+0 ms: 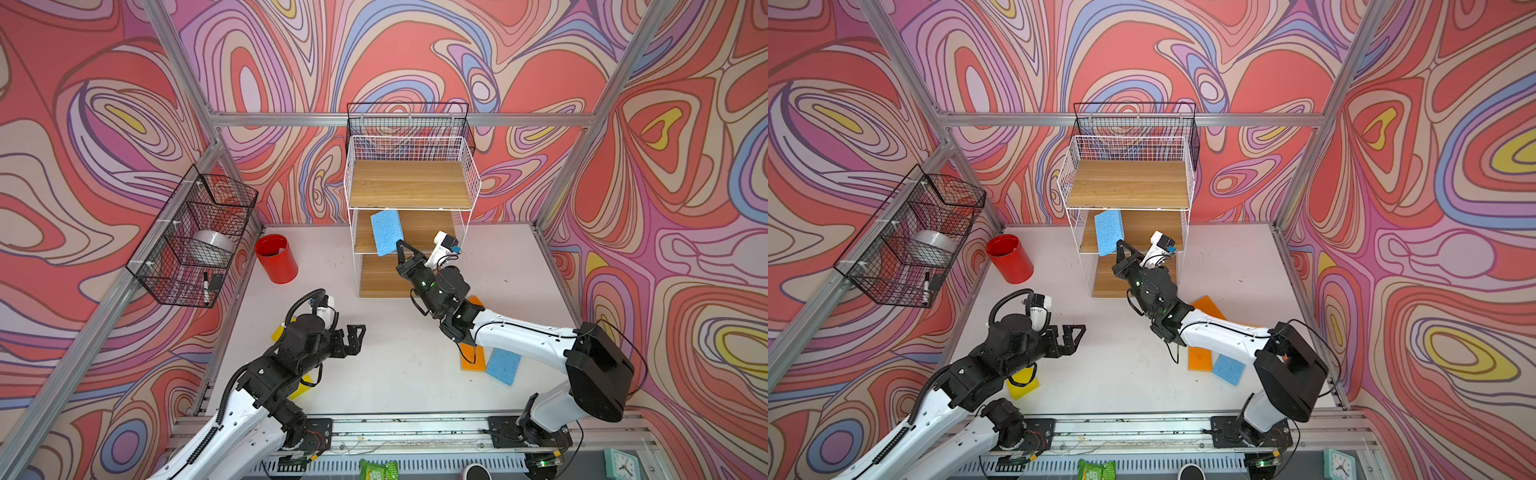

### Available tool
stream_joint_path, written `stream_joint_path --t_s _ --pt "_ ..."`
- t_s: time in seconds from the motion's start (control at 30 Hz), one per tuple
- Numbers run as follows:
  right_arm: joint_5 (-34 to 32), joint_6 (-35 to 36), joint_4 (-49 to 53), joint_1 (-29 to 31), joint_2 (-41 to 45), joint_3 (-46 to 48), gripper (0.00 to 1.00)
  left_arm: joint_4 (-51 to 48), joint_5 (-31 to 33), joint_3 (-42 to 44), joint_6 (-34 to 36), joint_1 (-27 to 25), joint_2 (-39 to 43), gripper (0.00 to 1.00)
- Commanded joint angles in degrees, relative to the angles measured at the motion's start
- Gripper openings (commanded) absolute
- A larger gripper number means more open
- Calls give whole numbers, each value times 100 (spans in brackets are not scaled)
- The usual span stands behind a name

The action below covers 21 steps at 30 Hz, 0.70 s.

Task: Place and organize the cleaning sponges onto the shelf
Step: 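Carry the blue sponge with the right gripper to the middle shelf tier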

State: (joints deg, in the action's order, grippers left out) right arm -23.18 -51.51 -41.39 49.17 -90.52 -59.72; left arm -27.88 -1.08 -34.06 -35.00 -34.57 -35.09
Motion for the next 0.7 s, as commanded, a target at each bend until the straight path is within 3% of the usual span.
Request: stream_joint_path --t_s 0.0,0.67 --pt "-144 97 184 26 -180 -306 0 -73 0 42 -60 -15 55 100" --pt "46 -529 838 20 -1064 -1177 0 -69 -33 7 7 -15 -105 100"
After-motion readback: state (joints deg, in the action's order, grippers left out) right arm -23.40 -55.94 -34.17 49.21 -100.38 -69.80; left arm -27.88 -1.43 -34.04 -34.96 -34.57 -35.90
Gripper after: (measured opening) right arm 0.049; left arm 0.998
